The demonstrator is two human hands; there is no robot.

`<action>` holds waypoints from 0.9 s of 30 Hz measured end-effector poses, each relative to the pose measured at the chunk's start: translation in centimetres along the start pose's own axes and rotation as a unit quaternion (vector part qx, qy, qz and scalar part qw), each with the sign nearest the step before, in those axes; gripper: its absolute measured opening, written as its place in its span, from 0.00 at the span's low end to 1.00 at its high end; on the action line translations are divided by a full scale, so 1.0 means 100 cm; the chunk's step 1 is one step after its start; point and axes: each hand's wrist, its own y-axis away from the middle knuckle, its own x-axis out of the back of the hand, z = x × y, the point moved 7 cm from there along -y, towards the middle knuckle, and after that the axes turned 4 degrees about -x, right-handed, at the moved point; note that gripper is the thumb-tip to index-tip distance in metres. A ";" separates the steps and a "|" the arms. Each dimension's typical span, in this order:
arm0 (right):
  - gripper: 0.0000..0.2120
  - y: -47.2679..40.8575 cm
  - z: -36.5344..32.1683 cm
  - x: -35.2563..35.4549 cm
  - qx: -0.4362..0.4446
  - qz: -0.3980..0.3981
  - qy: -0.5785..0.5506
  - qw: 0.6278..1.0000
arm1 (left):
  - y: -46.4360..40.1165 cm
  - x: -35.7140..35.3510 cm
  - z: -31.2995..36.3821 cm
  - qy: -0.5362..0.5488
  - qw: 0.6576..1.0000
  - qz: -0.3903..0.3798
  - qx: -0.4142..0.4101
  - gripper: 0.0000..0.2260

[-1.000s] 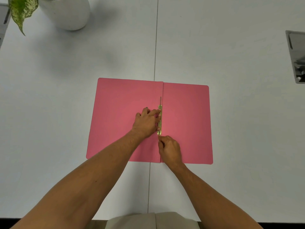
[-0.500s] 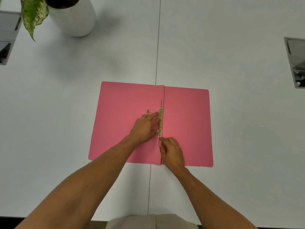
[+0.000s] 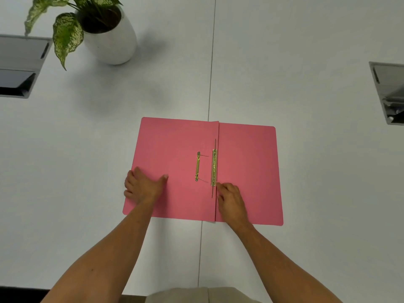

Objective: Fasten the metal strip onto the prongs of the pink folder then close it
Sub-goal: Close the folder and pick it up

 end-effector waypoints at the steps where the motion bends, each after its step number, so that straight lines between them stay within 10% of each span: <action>1: 0.19 0.000 -0.001 -0.001 0.013 0.004 0.033 0.999 | -0.001 0.002 -0.003 0.006 1.000 -0.002 0.007 0.48; 17: 0.31 0.002 0.001 -0.002 -0.008 -0.097 0.235 0.967 | -0.044 0.033 -0.018 0.161 0.979 -0.078 0.096 0.45; 27: 0.23 -0.002 0.012 0.020 -0.029 -0.041 0.142 0.989 | -0.011 0.080 0.065 0.169 0.981 -0.079 -0.059 0.07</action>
